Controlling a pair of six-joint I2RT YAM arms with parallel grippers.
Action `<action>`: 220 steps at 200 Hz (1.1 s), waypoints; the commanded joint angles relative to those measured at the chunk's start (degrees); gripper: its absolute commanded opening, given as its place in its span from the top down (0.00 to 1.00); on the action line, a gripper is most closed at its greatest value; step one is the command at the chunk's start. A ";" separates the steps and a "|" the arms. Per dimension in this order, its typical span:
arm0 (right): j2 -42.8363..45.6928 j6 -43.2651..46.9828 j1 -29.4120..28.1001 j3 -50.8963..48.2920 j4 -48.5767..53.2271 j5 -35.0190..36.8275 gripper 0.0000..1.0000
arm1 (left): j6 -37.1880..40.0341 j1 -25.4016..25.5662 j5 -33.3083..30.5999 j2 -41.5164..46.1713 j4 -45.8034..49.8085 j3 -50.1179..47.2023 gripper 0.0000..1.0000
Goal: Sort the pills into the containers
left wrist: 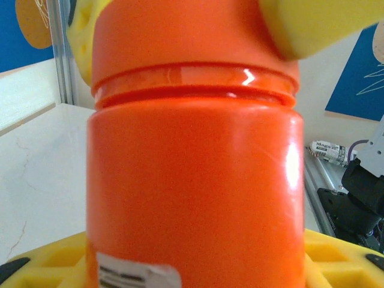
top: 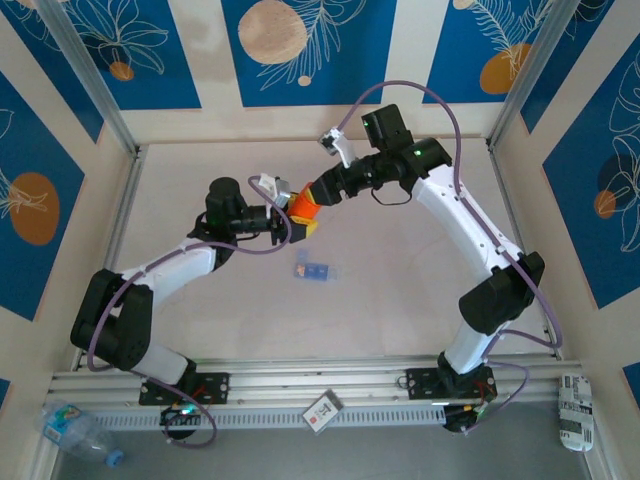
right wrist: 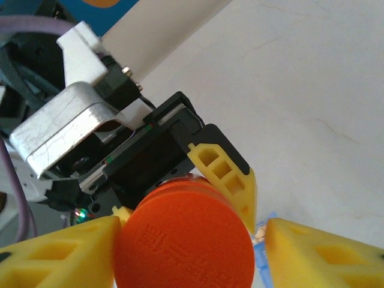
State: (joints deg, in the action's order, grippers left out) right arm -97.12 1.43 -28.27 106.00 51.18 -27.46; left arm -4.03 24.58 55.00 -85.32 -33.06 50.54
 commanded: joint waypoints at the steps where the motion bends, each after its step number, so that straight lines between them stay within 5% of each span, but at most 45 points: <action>1: -0.04 0.18 0.06 -0.16 1.29 -0.48 0.51 | 0.58 -0.59 2.45 0.68 -0.54 1.98 1.00; 62: 1.70 -9.12 -1.71 -9.12 -6.05 1.89 0.67 | 0.91 -0.49 0.02 1.09 -0.60 2.45 1.00; 128: 2.60 -39.02 -9.11 -23.47 -23.33 17.33 0.71 | 14.35 5.80 -27.78 6.84 -6.76 -4.92 1.00; 163: 3.54 -48.61 -10.09 -29.53 -32.11 19.11 0.71 | 14.67 7.16 -32.76 5.99 -10.73 -6.58 1.00; 199: 3.20 -49.95 -7.61 -26.71 -31.29 15.46 0.67 | 13.27 7.18 -31.88 4.12 -11.25 -6.56 1.00; 220: 4.20 -48.90 -4.89 -23.44 -29.12 12.77 0.50 | 12.63 6.78 -30.70 3.06 -10.34 -6.10 1.00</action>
State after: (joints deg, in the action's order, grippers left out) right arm -92.16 -44.34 -34.02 79.64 17.89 -7.18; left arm 8.32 29.78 21.34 -82.46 -30.11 40.88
